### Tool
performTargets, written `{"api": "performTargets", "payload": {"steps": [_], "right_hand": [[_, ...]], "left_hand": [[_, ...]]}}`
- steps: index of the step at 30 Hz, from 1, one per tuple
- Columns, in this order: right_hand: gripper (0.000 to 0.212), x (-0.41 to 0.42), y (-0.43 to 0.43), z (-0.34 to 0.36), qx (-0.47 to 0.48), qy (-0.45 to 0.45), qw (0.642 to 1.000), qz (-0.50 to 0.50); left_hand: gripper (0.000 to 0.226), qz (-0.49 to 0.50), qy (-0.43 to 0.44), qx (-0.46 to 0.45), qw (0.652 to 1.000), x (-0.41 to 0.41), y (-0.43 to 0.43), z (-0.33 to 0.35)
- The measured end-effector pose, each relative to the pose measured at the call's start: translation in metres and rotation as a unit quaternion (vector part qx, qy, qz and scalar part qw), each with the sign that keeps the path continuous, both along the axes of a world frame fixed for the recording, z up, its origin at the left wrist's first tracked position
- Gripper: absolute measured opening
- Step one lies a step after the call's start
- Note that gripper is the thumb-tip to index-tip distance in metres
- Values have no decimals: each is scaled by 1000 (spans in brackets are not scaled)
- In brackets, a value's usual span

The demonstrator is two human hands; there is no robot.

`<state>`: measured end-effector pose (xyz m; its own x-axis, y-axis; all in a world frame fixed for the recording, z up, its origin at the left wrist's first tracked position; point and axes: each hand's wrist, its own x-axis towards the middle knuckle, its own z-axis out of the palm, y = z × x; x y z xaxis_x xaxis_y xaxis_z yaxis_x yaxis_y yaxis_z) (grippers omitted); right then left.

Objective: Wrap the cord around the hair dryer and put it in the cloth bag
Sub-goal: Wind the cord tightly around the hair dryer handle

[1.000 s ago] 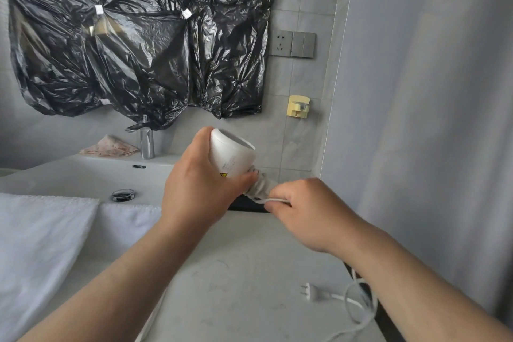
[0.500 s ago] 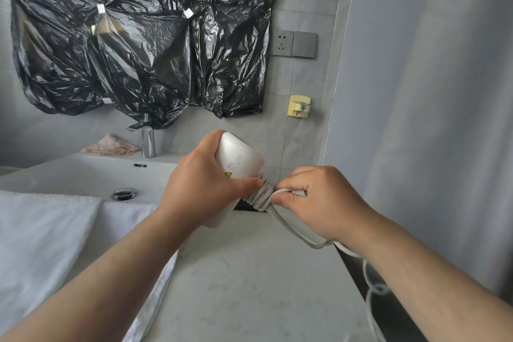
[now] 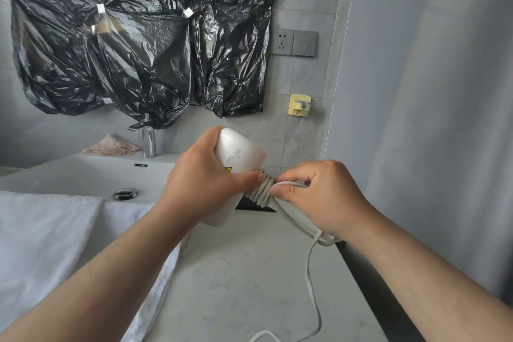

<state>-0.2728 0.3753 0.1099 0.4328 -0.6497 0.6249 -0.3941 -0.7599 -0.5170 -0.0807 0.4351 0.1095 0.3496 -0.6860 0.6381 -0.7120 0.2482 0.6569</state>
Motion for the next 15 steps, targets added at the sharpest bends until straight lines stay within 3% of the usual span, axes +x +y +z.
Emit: {"api": "performTargets", "payload": {"steps": [11, 15], "right_hand": [[6, 0, 10, 0, 25, -51, 998, -15], [11, -4, 6, 8, 66, 28, 997, -5]], "left_hand": [[64, -8, 9, 21, 1000, -4, 2, 1], [64, -8, -25, 41, 999, -4, 5, 1]]}}
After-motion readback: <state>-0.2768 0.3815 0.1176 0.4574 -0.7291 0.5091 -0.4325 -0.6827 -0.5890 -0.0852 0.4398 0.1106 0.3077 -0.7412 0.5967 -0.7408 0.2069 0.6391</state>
